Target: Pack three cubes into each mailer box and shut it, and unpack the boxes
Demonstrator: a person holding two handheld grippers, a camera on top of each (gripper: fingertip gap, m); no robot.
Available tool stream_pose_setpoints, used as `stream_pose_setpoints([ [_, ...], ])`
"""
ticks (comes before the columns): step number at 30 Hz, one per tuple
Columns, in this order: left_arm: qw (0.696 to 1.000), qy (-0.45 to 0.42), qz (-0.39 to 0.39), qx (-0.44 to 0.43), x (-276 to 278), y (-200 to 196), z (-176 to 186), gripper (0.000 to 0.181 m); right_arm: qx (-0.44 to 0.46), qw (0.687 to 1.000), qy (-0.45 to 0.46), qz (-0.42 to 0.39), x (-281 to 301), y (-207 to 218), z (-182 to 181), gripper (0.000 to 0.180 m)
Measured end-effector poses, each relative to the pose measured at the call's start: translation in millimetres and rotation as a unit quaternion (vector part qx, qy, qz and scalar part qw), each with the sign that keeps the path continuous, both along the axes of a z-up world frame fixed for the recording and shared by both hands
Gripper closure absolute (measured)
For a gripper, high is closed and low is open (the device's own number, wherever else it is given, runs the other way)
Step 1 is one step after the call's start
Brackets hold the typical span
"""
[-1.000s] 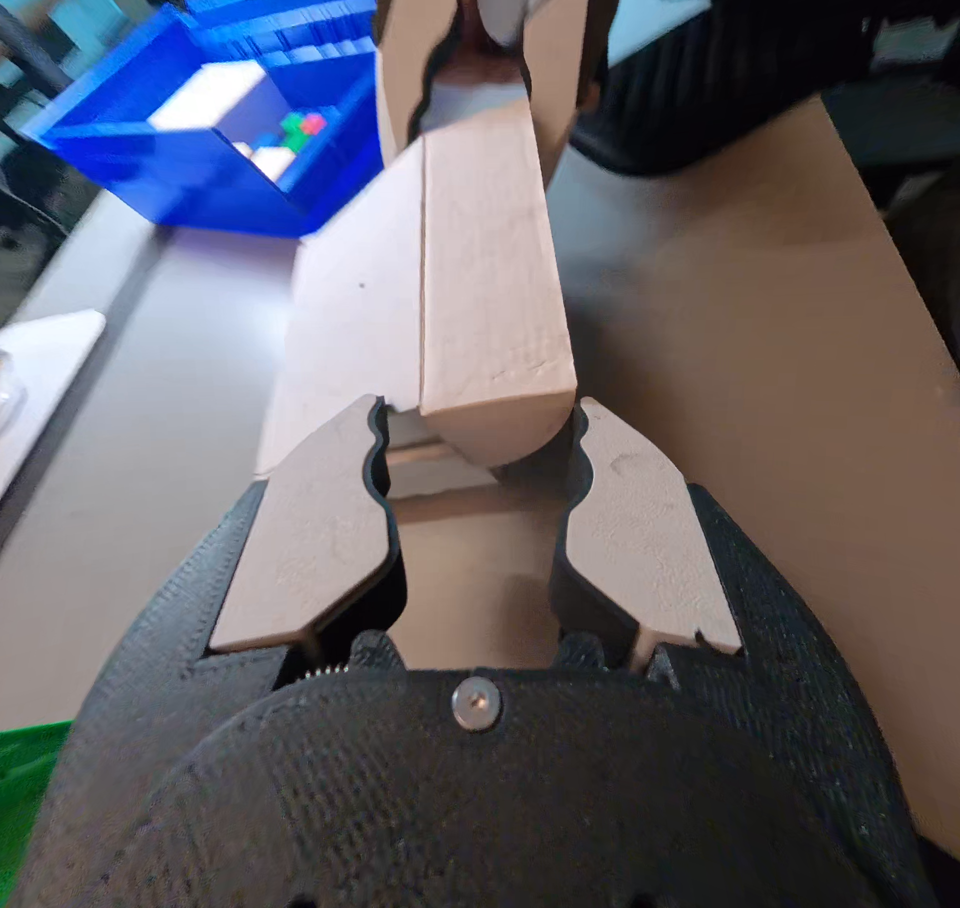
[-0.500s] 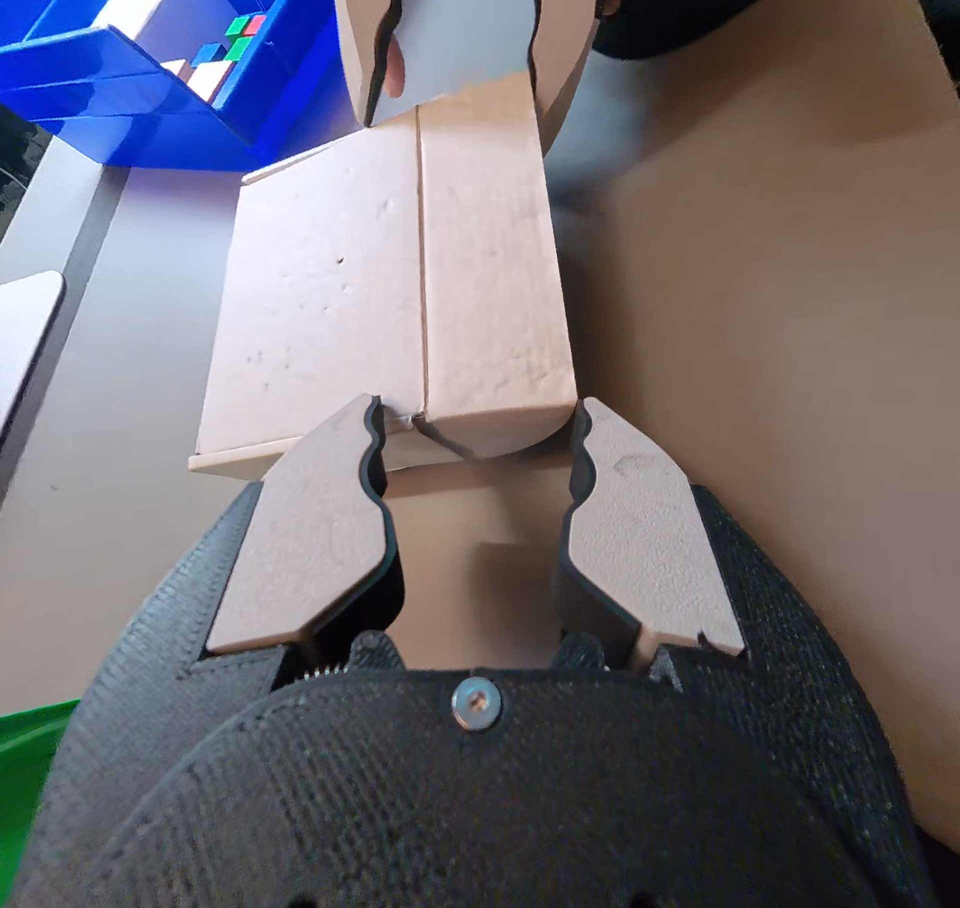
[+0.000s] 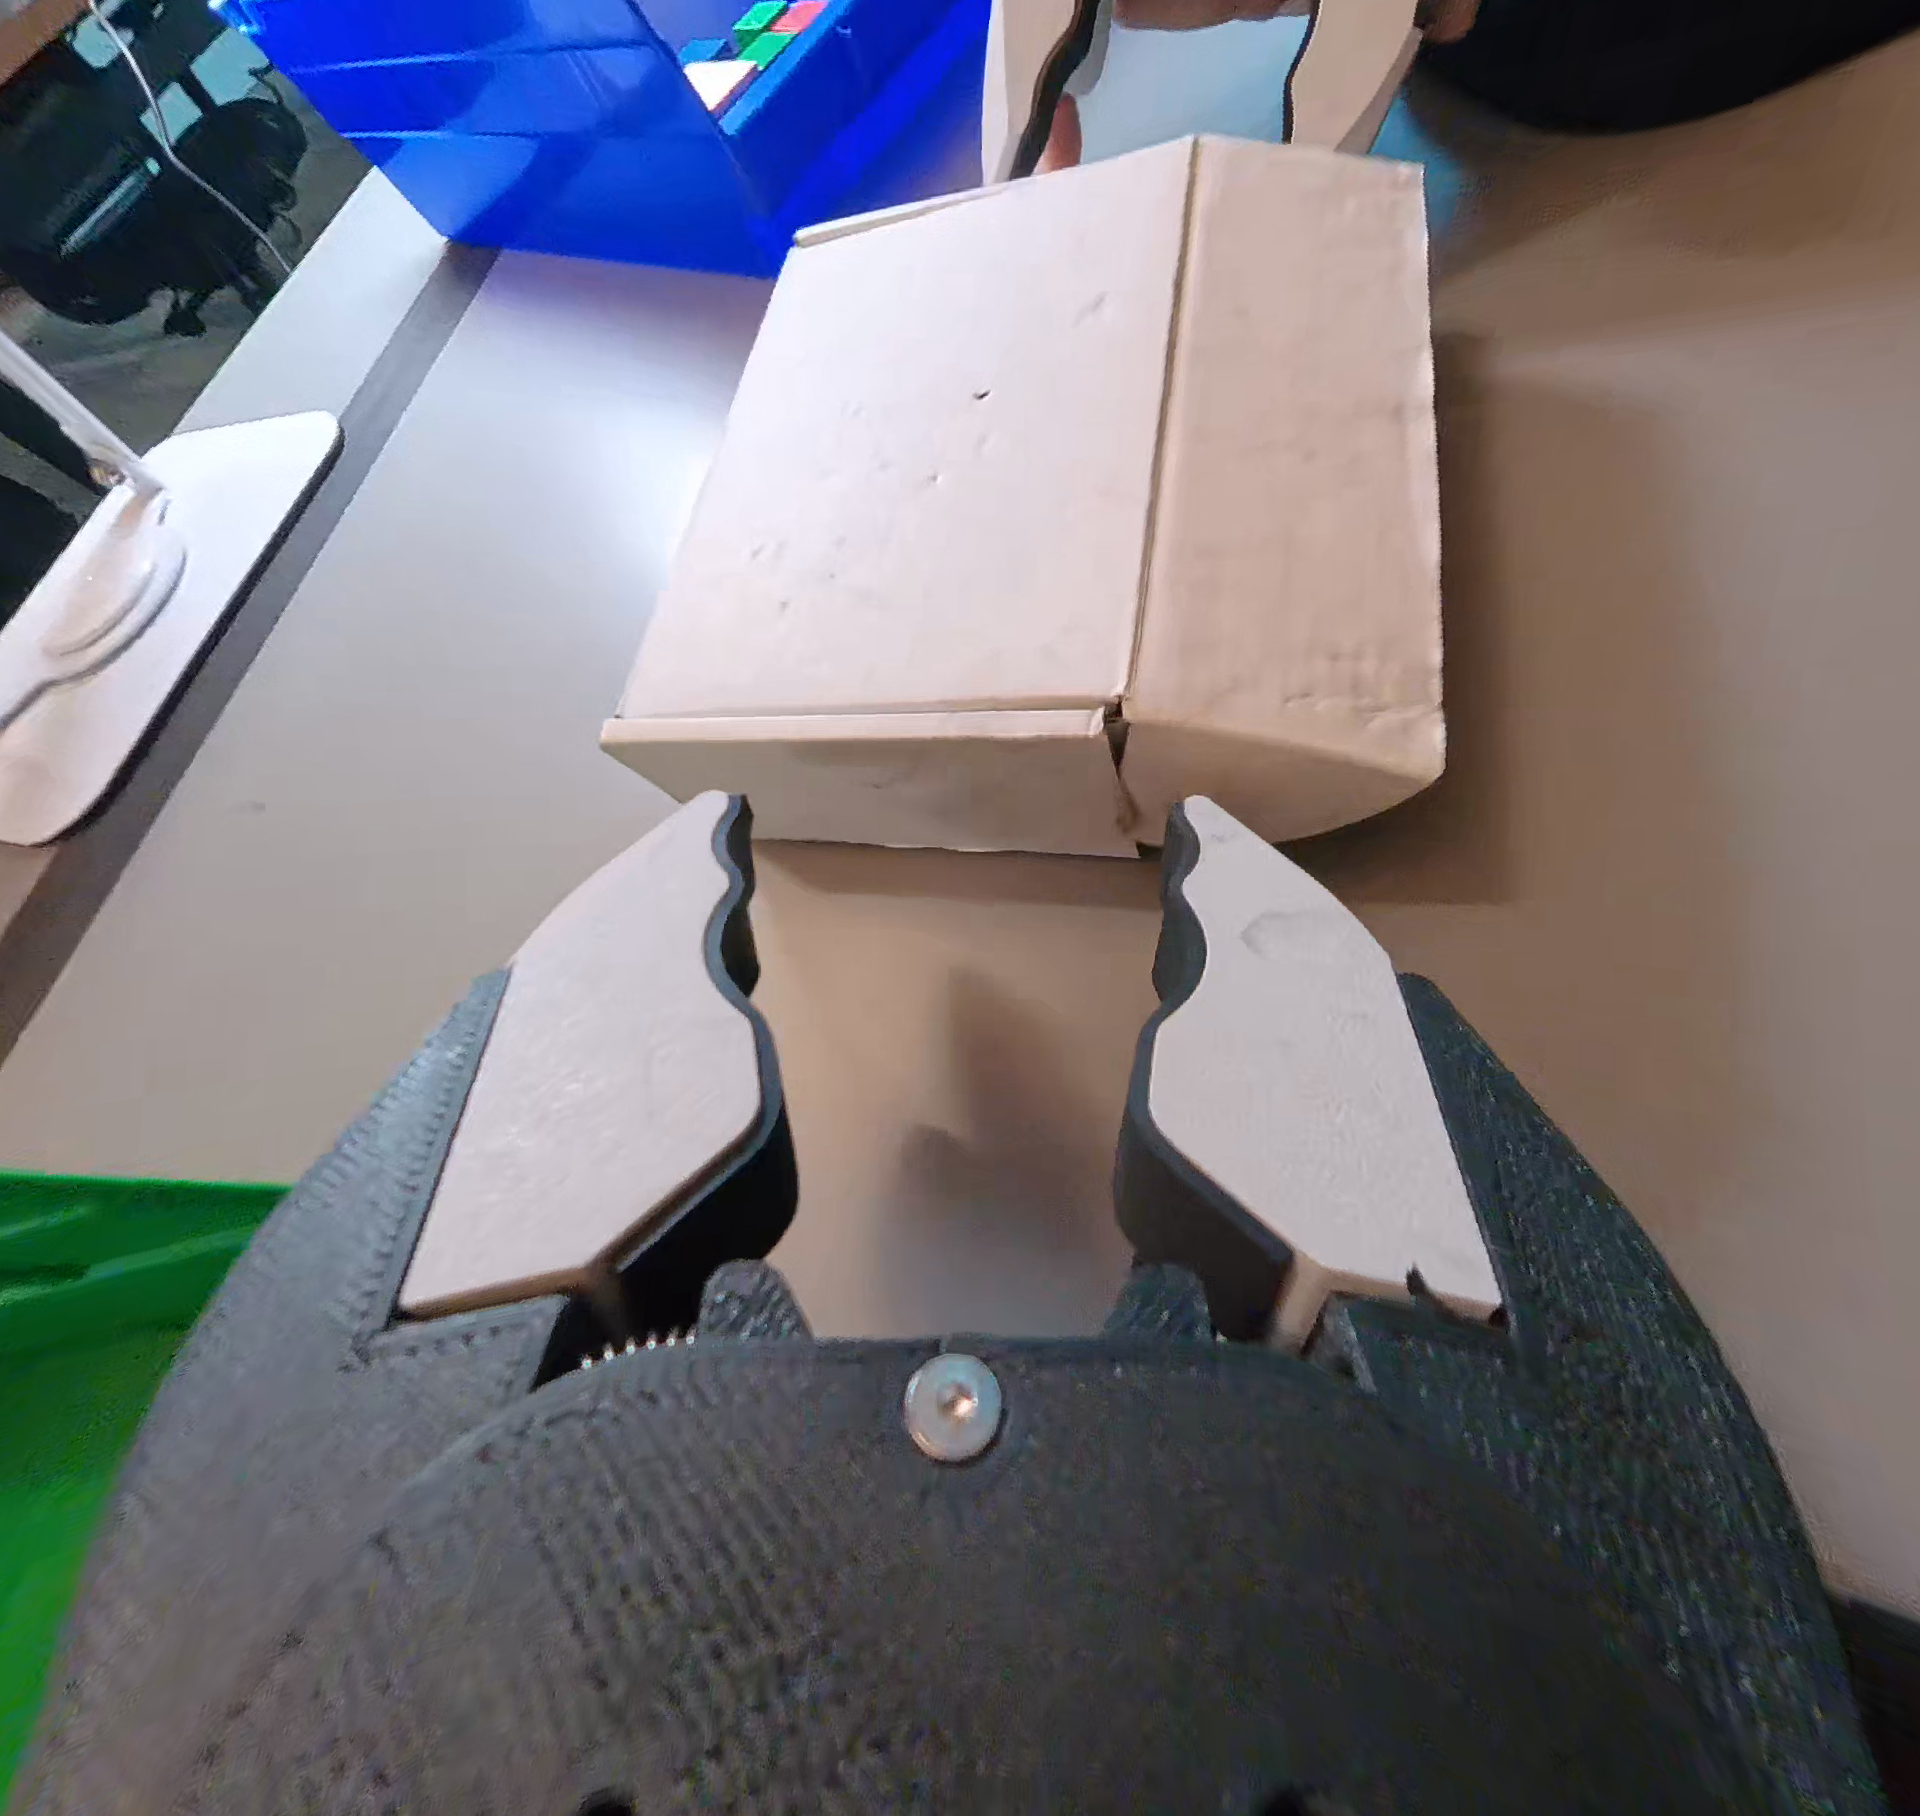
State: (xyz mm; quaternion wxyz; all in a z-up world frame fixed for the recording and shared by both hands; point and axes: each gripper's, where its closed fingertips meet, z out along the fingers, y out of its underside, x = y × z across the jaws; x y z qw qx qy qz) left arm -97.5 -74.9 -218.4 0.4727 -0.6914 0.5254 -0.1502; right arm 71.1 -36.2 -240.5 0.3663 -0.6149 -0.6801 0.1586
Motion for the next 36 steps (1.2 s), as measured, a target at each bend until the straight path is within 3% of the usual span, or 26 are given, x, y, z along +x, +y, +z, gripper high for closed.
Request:
stream_pose_setpoints([
  [1,1.0,0.004,-0.002,0.007,2.5,1.3,-0.9,0.106,0.0,1.0,0.006,0.009,-5.2,-3.6,0.0,0.106],
  [14,0.998,0.03,-0.001,0.055,7.1,-1.6,-6.3,0.125,0.051,0.999,-0.002,0.019,-13.7,-9.5,-3.6,0.112],
  [24,0.999,0.024,0.031,0.033,-9.4,2.7,-5.4,0.116,0.03,0.999,-0.01,0.006,-7.7,-11.1,-4.3,0.108],
  [30,0.998,-0.04,0.048,0.003,-24.4,4.7,13.2,0.115,-0.065,0.995,0.075,0.01,-1.3,-21.6,16.4,0.107],
  [36,0.989,-0.119,-0.012,-0.084,7.5,-17.5,22.5,0.106,-0.182,0.974,0.134,0.015,-13.4,-37.7,33.1,0.099],
])
